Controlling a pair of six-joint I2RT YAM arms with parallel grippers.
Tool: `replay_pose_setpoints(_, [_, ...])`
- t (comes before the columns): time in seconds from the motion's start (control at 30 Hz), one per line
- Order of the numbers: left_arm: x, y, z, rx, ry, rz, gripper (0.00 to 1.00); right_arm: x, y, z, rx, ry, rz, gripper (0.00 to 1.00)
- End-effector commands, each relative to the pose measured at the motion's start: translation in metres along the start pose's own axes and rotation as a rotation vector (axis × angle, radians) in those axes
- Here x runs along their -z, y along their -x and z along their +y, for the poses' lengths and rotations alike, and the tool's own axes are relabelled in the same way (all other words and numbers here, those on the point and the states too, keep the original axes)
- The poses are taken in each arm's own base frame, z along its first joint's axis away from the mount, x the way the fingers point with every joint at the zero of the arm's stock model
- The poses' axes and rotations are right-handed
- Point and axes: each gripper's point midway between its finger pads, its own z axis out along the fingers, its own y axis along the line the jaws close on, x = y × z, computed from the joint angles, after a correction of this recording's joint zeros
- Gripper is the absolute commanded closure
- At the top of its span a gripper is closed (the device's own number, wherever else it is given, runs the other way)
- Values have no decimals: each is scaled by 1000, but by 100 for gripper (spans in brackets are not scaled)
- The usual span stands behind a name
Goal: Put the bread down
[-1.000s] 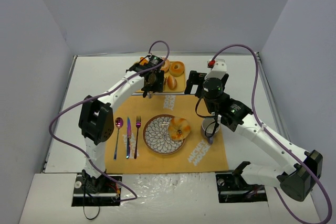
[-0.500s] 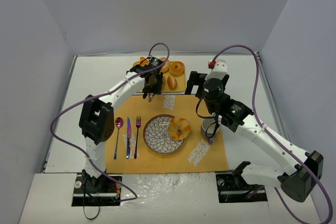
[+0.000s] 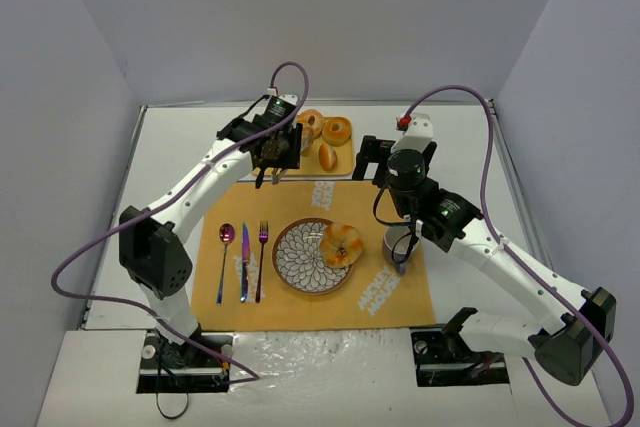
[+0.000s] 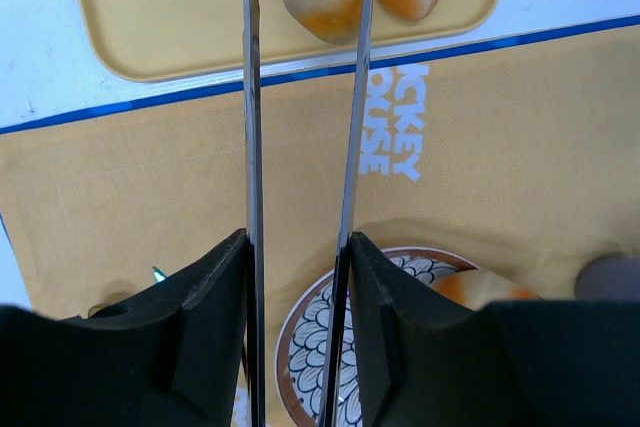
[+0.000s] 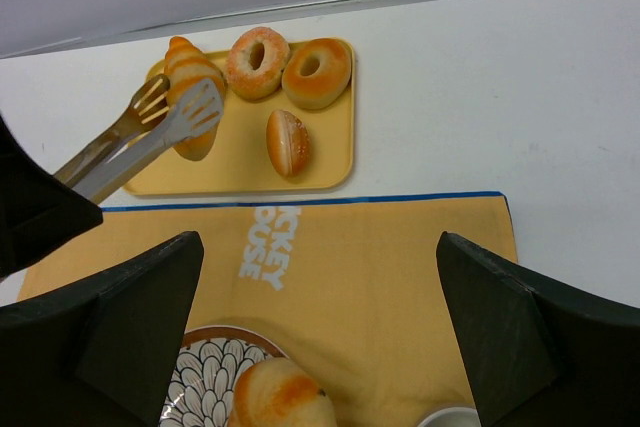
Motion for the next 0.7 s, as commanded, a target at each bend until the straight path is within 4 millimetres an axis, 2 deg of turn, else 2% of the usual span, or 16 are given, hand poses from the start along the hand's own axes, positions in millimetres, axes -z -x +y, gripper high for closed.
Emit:
replay_pose_setpoints(0.0, [48, 17, -7, -24, -71, -94, 100, 0, 20, -1, -45, -13, -65, 0])
replay_pose_setpoints(0.17, [71, -8, -9, -58, -107, -74, 100, 0, 21, -1, -43, -15, -68, 0])
replay_pose_setpoints(0.23, [80, -23, -6, -70, -115, -59, 100, 0, 22, -1, -40, -16, -69, 0])
replay_pose_setpoints(0.37, [110, -44, -3, -93, -154, -67, 100, -2, 22, -2, -30, -24, -68, 0])
replay_pose_setpoints(0.67, [146, -112, -3, -175, -246, 21, 100, -4, 21, -2, -27, -31, -66, 0])
